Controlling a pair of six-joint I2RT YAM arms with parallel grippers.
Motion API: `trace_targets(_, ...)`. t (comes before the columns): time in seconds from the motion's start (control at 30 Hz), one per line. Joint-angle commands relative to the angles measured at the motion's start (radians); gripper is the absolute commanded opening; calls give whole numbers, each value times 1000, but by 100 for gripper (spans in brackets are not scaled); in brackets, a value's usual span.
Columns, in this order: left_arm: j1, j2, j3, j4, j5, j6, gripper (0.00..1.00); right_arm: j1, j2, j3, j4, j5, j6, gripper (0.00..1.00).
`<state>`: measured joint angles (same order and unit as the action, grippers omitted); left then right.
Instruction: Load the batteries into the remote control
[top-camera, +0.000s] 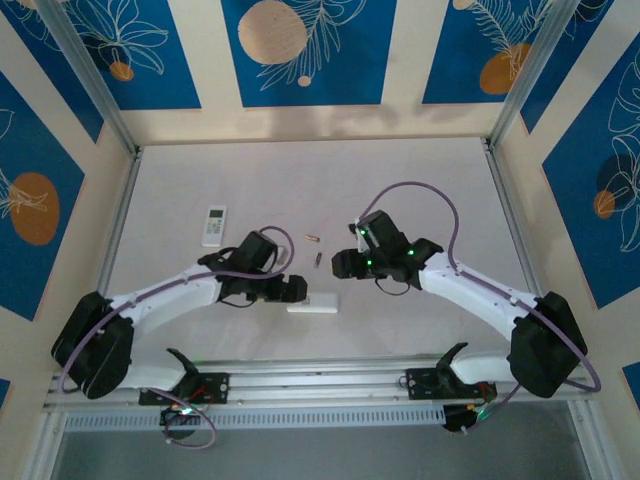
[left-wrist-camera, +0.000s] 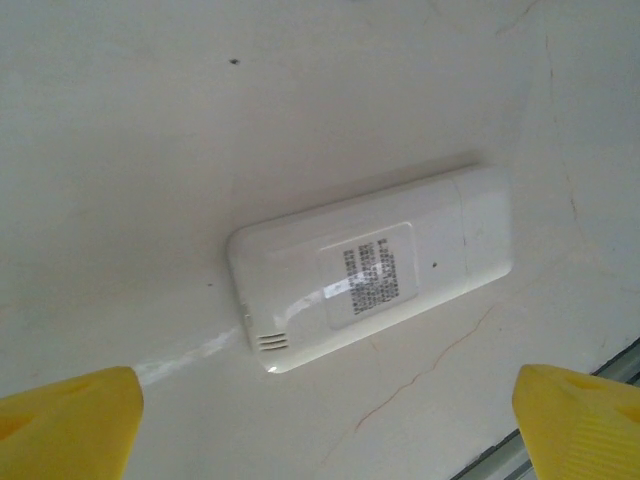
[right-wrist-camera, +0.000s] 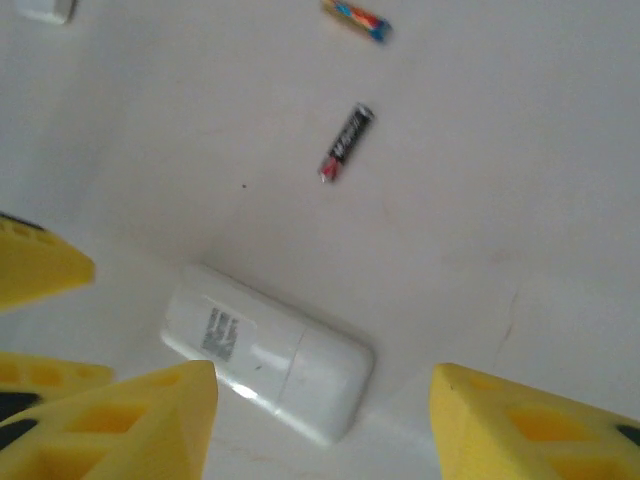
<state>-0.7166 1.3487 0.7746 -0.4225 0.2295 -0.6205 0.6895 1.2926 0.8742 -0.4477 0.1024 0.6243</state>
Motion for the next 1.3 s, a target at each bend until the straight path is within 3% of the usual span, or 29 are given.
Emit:
trace_targets(0.0,-32,48,35,-34,-49,-38,89,53,53,-14,-132,-64,313,58)
trace_targets(0.37,-58,171,57,-5,-30,-48,75,161,361,172,-252,71,260,52)
trace_targets(0.77,-57,263,64,-5,-28,-36,59,181,461,164,-252,89,263,45)
trace_targets(1.03,-57,282,20,-19,-117,-63,46,115,432,76,-267,92,282,36)
trace_targets(1.17,-53,269,1,-24,-151,-74,42,27,332,-5,-291,124,275,33)
trace_targets(1.27,-54,265,-3,-7,-133,-78,41,-32,244,-53,-249,76,239,33)
